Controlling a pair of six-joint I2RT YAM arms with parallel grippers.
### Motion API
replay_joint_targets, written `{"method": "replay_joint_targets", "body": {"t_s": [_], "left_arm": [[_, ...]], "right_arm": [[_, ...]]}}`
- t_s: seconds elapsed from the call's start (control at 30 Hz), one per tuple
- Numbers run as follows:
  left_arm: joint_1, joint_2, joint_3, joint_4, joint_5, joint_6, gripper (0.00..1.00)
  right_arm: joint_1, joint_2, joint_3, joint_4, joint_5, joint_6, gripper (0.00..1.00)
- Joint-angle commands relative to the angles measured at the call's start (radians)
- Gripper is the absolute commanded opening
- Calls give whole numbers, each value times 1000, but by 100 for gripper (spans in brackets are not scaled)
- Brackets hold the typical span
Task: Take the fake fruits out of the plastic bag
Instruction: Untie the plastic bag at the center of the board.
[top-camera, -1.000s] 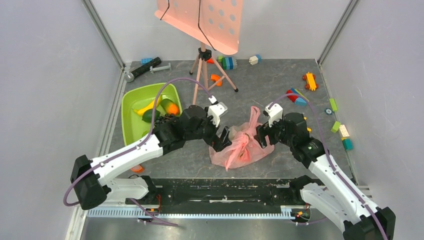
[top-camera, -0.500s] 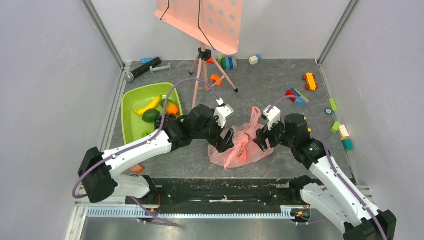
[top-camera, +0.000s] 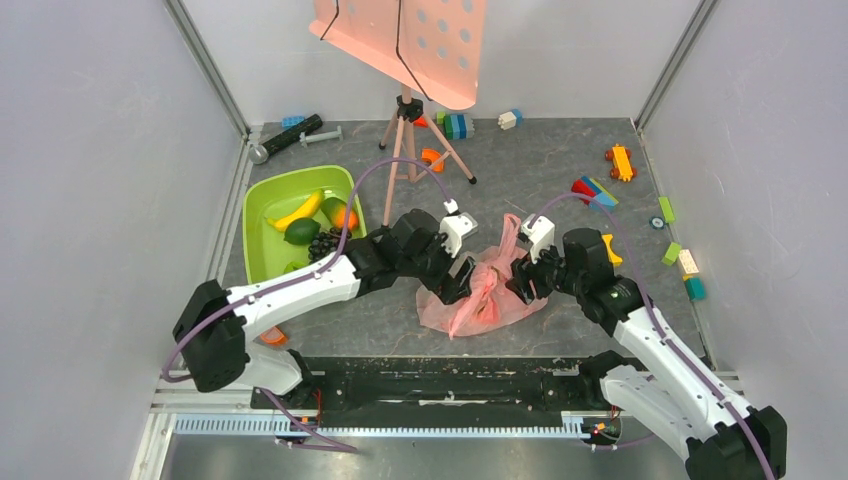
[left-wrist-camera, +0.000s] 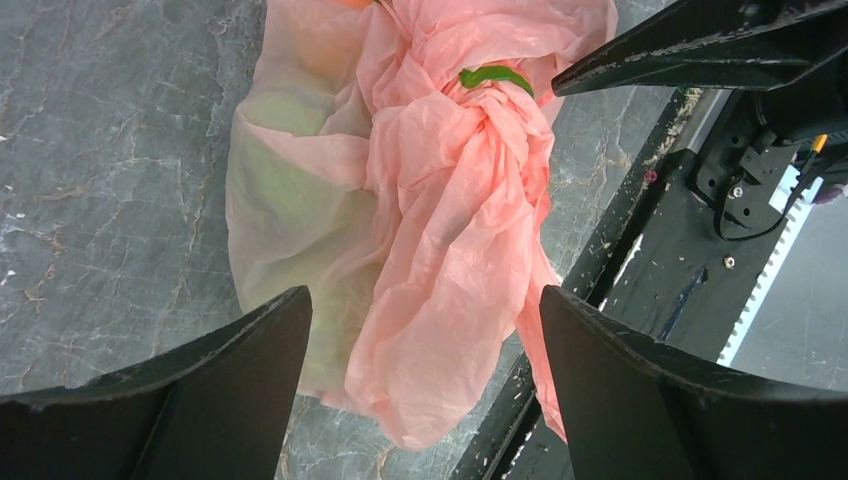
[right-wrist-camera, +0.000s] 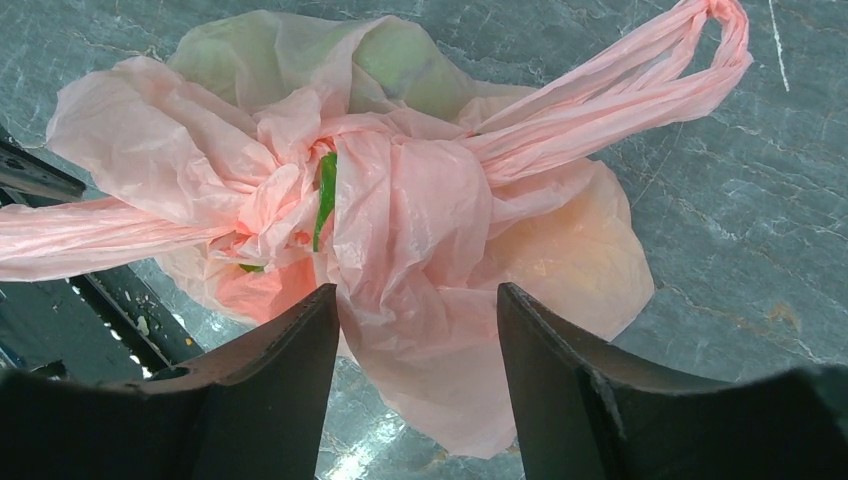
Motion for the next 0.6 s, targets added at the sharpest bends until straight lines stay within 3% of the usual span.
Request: {"method": "replay_joint_targets", "body": {"t_s": [0.0, 0.17, 0.37, 0.57], "left_arm": [[-18, 37, 55, 20, 14, 66, 90], [-36, 73, 79, 19, 4, 71, 90], [-43, 110, 99, 19, -25, 77, 90], [-43, 128, 90, 24, -31, 79, 78]], "right_arm": [[-4, -4, -15, 51, -19, 14, 61], [-3, -2, -20, 58, -44, 18, 55], [-4, 2, -21, 59, -68, 23, 40], [-4, 8, -19, 60, -82, 29, 26]]}}
